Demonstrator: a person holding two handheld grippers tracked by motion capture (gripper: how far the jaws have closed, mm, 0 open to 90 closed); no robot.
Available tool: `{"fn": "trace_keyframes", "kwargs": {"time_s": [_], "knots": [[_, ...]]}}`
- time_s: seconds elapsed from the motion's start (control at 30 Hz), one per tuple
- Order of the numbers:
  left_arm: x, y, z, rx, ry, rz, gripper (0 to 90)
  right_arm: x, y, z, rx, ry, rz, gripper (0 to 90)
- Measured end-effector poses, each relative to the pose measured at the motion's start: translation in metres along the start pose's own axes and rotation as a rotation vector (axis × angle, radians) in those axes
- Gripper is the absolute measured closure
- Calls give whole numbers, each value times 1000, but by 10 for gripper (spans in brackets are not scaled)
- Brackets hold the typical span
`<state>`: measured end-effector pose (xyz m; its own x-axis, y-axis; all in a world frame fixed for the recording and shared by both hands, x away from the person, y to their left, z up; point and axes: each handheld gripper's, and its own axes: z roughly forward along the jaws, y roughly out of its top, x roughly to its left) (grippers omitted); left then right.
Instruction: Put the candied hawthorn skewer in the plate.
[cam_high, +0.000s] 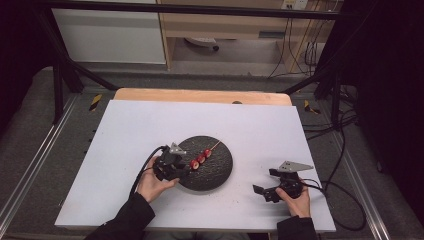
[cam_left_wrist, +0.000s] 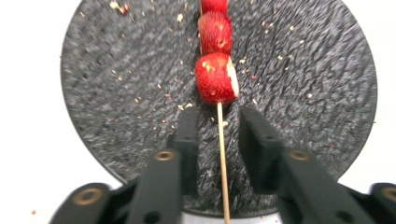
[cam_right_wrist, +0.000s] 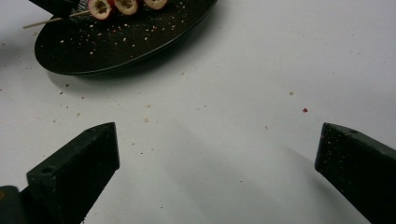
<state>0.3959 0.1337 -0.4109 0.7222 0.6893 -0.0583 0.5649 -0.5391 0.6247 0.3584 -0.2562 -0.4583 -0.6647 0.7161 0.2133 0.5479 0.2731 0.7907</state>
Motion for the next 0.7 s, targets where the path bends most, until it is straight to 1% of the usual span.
{"fn": "trace_keyframes", "kwargs": {"time_s": [0.13, 0.2, 0.33, 0.43, 0.53, 0.63, 0.7], "knots": [[6, -7, -9, -10, -19, 25, 457, 0, 0, 0, 1, 1, 4, 5], [10, -11, -13, -3, -34, 26, 353, 0, 0, 0, 2, -1, 4, 5], [16, -22, -21, -16, -21, 53, 224, 0, 0, -1, 5, -4, 0, 5], [22, -30, -28, -28, -12, 45, 138, 0, 0, 0, 5, -5, 1, 5], [28, -38, -34, -38, -3, 21, 98, 0, 0, 0, 6, -7, 1, 5], [34, -48, -42, -52, 10, 12, 81, 0, 0, 0, 8, -7, 1, 5], [39, -56, -46, -70, 16, -3, 77, -1, 0, 0, 8, -7, 2, 5]]}}
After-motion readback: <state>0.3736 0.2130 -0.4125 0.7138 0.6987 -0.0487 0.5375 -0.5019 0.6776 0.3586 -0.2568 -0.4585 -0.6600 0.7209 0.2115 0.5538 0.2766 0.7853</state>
